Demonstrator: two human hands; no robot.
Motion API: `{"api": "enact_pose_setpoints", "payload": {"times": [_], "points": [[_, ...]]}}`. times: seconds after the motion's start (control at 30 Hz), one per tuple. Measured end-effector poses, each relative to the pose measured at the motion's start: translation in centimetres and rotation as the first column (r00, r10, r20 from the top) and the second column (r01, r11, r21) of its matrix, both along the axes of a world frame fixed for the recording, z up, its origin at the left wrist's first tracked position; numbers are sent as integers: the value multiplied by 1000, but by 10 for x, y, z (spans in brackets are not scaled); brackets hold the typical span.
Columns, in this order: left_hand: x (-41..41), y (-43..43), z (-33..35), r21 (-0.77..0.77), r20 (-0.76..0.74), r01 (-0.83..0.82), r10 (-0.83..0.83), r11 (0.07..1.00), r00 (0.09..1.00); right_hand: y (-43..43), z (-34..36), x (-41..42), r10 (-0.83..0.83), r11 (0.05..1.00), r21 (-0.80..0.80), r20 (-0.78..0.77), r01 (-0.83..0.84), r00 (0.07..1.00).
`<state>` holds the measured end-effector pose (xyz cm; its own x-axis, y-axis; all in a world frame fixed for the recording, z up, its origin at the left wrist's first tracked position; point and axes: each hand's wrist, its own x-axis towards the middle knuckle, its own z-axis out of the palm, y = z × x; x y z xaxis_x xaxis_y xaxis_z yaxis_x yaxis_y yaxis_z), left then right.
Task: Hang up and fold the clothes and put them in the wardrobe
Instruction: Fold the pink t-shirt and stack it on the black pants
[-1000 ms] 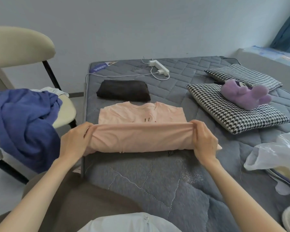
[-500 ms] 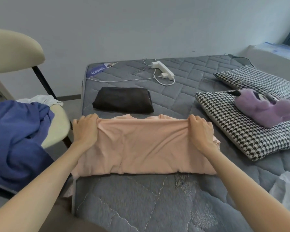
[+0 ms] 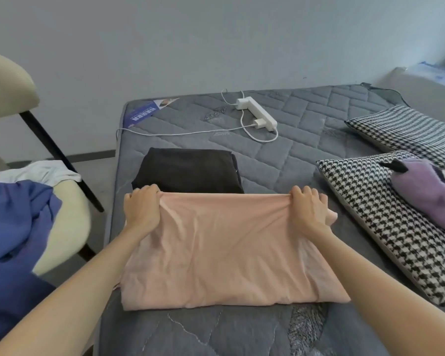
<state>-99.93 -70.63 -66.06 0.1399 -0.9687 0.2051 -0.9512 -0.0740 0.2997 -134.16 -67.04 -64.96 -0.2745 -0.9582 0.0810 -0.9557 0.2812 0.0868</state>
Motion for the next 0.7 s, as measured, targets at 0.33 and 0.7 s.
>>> {"api": "enact_pose_setpoints", "payload": {"times": [0.33,0.7], "points": [[-67,65,-65,106,-73,369,-362,924,929,58,-94,85,308,936,29,413,-350,857],[9,87,-86,194,-67,-57,71,979,995,77,-87,-31,-113,989,127,345,73,932]]}}
